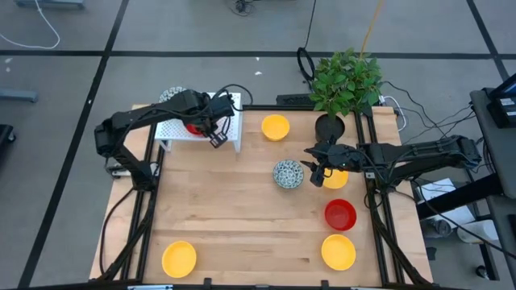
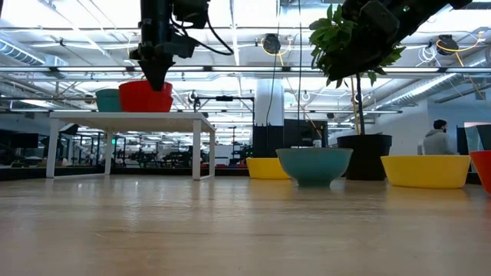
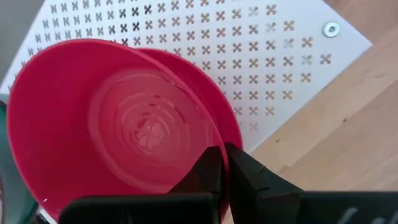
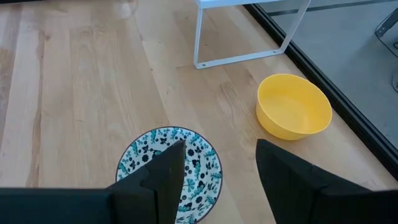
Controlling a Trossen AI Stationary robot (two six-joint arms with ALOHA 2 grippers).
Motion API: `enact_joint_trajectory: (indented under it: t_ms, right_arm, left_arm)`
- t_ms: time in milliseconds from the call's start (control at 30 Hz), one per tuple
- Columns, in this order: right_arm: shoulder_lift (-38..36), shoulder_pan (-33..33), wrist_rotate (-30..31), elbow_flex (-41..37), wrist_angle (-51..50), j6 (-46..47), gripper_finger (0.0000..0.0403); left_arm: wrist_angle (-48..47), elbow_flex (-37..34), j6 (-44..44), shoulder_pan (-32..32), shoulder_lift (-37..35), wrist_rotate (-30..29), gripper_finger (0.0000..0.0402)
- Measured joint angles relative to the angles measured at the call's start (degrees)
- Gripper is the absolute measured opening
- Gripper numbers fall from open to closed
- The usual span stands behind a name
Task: Pick & Place Mini bowls
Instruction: Stack the top red bowl on top of the red bowl on the shelf, then put the yellow bowl on the shelf
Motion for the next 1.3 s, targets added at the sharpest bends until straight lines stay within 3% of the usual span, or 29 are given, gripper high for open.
enact_joint_trajectory:
  t_ms: [367,500,700,900,1067,1300]
  right_arm:
    - [0.0,-0.1,0.0,0.0,0.0,0.0,0.0187]
    - [0.0,-0.6,0.0,0.0,0.0,0.0,0.0187]
    - [0.0,-1.9,0.0,0.0,0.0,0.0,0.0187]
    - [0.0,-2.9,-0.1,0.0,0.1,0.0,0.0187]
    - [0.0,-3.5,-0.2,0.0,0.1,0.0,0.0187]
    - [0.0,-3.5,-0.3,0.0,0.0,0.0,0.0187]
  left_arm:
    - [-0.6,0.0,-1.4,0.1,-3.2,0.6,0.0135]
    - [-0.4,0.0,-1.7,-0.2,-6.0,3.7,0.0161]
    - [2.7,0.0,-5.0,-3.5,-10.2,7.3,0.0164]
    - [13.1,0.0,-10.8,-10.6,-12.9,12.9,0.0153]
    - [18.0,0.1,-19.3,-19.1,-11.8,19.8,0.0154]
    - [17.8,0.1,-35.0,-34.7,-7.0,29.1,0.0154]
